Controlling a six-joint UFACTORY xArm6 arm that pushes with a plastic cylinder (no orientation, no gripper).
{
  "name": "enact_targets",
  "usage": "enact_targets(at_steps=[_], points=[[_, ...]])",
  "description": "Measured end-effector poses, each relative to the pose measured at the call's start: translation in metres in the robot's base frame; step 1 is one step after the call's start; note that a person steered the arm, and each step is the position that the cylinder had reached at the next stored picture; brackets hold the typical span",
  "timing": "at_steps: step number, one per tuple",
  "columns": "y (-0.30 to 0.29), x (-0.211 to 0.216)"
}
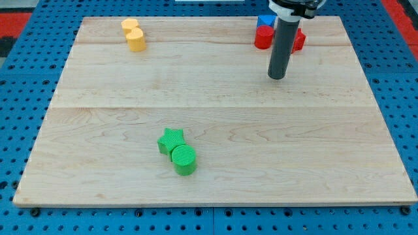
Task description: Slide the red star left a bit
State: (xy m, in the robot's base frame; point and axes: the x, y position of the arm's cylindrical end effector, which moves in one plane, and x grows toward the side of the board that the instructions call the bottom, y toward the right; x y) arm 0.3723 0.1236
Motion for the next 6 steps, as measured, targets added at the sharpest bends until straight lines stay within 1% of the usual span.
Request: enact_targets(at_steps=[3, 4, 5, 6], points=[[0.007, 0.003], [0.063, -0.026], [0.103, -0.060], [0.105, -0.101]])
